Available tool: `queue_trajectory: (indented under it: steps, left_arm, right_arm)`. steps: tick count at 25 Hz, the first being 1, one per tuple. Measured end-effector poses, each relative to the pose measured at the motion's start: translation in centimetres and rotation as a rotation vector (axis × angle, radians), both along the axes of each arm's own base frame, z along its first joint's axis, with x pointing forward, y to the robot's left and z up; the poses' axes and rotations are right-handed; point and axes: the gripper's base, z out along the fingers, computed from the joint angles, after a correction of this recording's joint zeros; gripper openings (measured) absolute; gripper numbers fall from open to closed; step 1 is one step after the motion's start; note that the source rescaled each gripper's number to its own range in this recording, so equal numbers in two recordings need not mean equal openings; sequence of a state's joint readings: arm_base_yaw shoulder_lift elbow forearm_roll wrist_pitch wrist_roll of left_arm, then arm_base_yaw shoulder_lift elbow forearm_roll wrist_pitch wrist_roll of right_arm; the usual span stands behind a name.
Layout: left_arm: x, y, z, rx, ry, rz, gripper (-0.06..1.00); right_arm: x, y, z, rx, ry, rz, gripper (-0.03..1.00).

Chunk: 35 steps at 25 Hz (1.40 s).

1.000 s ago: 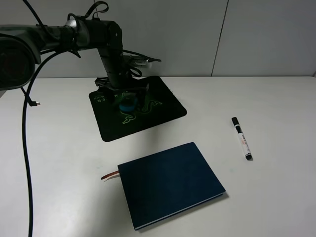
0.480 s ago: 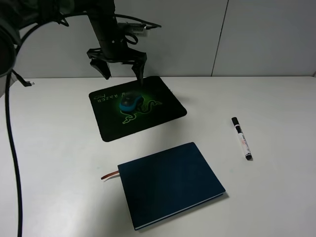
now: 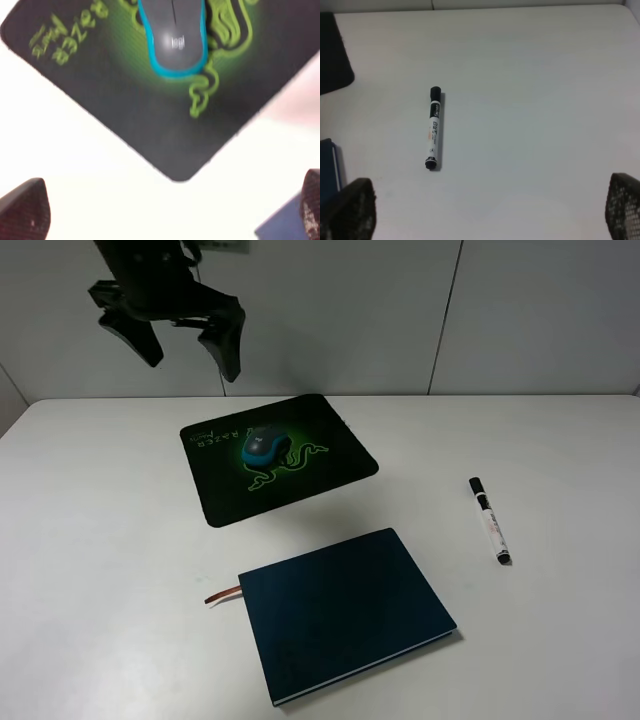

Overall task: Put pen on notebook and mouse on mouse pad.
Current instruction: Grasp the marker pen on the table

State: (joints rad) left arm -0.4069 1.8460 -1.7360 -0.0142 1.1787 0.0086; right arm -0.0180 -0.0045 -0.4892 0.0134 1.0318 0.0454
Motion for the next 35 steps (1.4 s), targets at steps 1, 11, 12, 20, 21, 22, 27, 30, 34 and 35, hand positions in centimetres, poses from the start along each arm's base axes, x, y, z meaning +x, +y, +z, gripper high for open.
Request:
queue_trajectory:
  steps: [1,11,12,20,21,22,27,30,34,35]
  left_arm:
    - [-1.2,0.5,0.6,0.0,-0.003,-0.005,1.0]
    - [-13.6,5.9,4.4,-0.029,-0.075,-0.01,1.0]
    - [-14.9,6.4,4.6,-0.036,-0.092,-0.01,1.0]
    - [-24.3,10.2,6.2,-0.143,-0.27,-0.016,1.0]
    - [-25.5,10.7,6.2,-0.155,-0.3,-0.016,1.0]
    - [-26.6,11.2,6.3,-0.17,-0.333,-0.017,1.0]
    - [-31.4,13.3,4.6,-0.214,-0.438,-0.018,1.0]
    - [-33.4,14.1,2.5,-0.227,-0.469,-0.019,1.0]
    - [-34.7,14.7,-0.9,-0.21,-0.465,0.035,1.0]
    - [-34.9,14.8,-1.7,-0.201,-0.466,0.07,1.0]
  right_arm:
    - [0.0,0.0,0.0,0.0,0.0,0.0,1.0]
    - [0.0,0.0,0.0,0.0,0.0,0.0,1.0]
    - [0.0,0.0,0.0,0.0,0.0,0.0,1.0]
    - [0.0,0.0,0.0,0.0,0.0,0.0,1.0]
    - [0.0,0.0,0.0,0.0,0.0,0.0,1.0]
    - [0.0,0.0,0.0,0.0,0.0,0.0,1.0]
    - [0.0,0.0,0.0,0.0,0.0,0.0,1.0]
    - [0.0,0.0,0.0,0.0,0.0,0.0,1.0]
    - [0.0,0.0,0.0,0.0,0.0,0.0,1.0]
    - [0.0,0.0,0.0,0.0,0.0,0.0,1.0]
